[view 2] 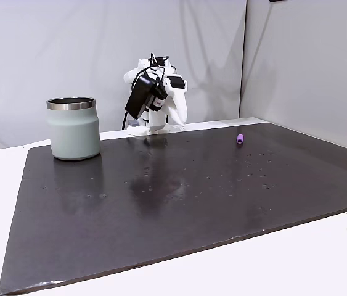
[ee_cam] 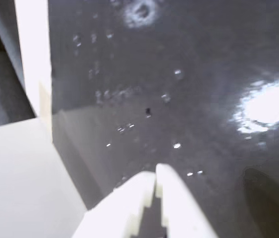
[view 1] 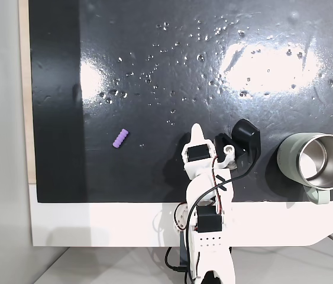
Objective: Grasp a pengrip and put it in the cup.
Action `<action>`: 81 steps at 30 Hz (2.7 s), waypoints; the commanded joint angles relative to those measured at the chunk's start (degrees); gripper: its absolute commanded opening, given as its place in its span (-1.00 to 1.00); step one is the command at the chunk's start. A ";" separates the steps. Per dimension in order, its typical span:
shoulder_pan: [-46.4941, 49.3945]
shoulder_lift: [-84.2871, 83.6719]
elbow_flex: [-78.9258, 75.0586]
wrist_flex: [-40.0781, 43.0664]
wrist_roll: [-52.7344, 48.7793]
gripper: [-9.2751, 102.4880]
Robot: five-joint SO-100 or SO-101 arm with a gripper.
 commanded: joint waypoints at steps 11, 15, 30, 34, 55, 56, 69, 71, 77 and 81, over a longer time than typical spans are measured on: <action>-7.91 -19.42 -18.63 1.67 -2.11 -0.84; -9.49 -29.53 -24.26 1.76 -1.23 -0.84; -6.86 -73.83 -53.35 2.37 -0.70 -0.84; -7.12 -78.66 -56.51 2.64 -0.70 -0.83; -17.58 -92.55 -66.62 6.68 -0.18 -0.81; -18.37 -92.55 -66.62 6.86 -0.18 -0.81; -26.72 -92.20 -66.36 11.51 -0.79 -0.56; -27.16 -92.29 -66.36 11.51 -0.88 -0.53; -29.88 -96.33 -67.85 11.43 -0.79 -0.49; -32.70 -99.40 -68.73 11.16 -0.70 -0.46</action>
